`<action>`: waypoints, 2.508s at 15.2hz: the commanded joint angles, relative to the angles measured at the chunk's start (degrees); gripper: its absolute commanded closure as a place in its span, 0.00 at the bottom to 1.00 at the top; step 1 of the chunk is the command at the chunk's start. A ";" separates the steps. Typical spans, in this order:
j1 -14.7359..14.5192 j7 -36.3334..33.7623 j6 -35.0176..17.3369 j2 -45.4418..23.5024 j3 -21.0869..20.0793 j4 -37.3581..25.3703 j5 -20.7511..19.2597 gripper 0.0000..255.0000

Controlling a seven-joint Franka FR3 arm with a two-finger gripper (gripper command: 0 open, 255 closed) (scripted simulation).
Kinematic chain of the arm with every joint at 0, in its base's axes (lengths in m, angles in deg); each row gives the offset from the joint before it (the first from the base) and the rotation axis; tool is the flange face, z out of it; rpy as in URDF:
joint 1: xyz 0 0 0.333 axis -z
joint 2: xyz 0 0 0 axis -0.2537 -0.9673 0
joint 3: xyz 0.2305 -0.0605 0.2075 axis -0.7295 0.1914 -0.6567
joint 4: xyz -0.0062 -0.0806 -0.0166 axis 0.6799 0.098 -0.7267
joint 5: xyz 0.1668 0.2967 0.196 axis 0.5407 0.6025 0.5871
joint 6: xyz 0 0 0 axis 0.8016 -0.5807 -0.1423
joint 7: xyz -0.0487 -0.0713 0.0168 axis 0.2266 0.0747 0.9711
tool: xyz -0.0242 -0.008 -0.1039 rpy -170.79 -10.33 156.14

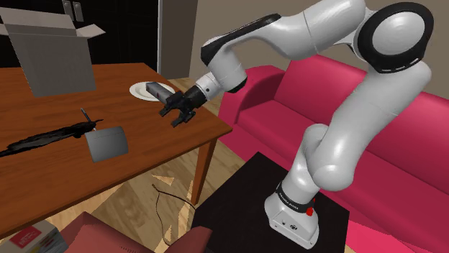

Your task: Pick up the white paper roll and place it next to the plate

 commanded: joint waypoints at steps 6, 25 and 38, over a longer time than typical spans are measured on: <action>-1.88 12.09 8.69 -15.88 -1.09 -9.77 22.81 0.00; -3.78 13.84 7.69 -21.85 -3.65 -14.68 29.05 1.00; -4.09 10.61 6.76 -18.74 -3.51 -14.43 26.94 1.00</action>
